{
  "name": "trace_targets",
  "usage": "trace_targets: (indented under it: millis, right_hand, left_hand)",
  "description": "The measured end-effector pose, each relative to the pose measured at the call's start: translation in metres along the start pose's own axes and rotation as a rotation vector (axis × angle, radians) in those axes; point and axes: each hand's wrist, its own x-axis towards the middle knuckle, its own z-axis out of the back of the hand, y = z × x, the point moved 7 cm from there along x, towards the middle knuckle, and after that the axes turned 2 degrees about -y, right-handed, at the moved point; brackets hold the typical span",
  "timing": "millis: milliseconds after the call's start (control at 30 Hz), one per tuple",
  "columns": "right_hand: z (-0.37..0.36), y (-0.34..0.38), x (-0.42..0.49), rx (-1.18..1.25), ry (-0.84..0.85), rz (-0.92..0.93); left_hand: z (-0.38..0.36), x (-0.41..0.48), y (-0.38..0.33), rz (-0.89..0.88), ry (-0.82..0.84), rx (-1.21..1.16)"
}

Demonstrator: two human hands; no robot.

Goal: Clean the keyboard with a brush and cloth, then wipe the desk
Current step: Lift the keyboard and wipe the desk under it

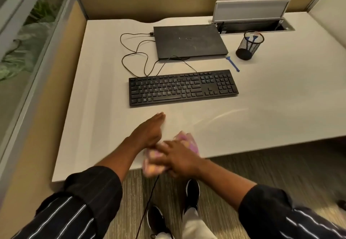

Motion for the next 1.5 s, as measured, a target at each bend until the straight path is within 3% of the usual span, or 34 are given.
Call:
trace_targets:
  millis: [100,167,267,333,433,567,800,933,1100,1167,1267,1333,1400,1500]
  right_hand:
    - [0.004,0.023,-0.022,0.156,0.032,0.116]
    - [0.022,-0.016,-0.039,0.215,-0.106,-0.085]
    - [0.055,-0.133,-0.090,0.118,-0.381,-0.573]
    - [0.062,-0.193,-0.126,-0.003,-0.365,-0.804]
    - [0.051,-0.209,-0.137,-0.052,-0.301,-0.906]
    - [0.024,-0.120,-0.086,0.005,-0.214,-0.805]
    - [-0.004,0.044,-0.012,0.181,-0.062,-0.149]
    - [0.027,-0.008,-0.019,0.199,-0.266,-0.377]
    - [0.021,-0.078,-0.045,0.105,-0.248,-0.721]
    - [0.014,-0.065,-0.037,0.063,-0.184,-0.631]
    - [0.010,-0.020,-0.019,0.114,-0.089,-0.275]
    - [0.017,-0.011,-0.017,0.216,-0.066,-0.146]
    - [0.033,-0.037,-0.021,0.333,-0.199,-0.266]
    - [0.063,-0.108,-0.048,0.329,-0.573,-0.644]
  left_hand:
    - [0.000,0.003,0.004,0.020,-0.025,-0.011]
    - [0.001,0.004,0.004,0.021,-0.025,-0.018]
    - [0.001,0.005,0.002,0.030,-0.015,-0.008]
    - [0.000,0.005,-0.001,0.020,-0.009,0.006]
    - [-0.003,0.005,-0.012,0.001,0.001,0.002]
    - [-0.009,0.009,-0.021,-0.008,0.013,-0.034]
    - [-0.005,0.011,-0.018,0.010,0.014,-0.037]
    - [0.007,0.014,-0.012,0.038,-0.025,-0.074]
    - [0.014,0.014,-0.012,0.014,-0.023,0.001]
    - [0.015,0.018,-0.015,0.009,-0.025,-0.005]
    - [0.011,0.025,-0.017,-0.005,-0.001,0.022]
    - [0.013,0.030,-0.022,-0.018,0.004,0.045]
    - [0.022,0.034,-0.028,-0.021,-0.029,0.013]
    - [0.041,0.046,-0.035,0.051,-0.144,-0.204]
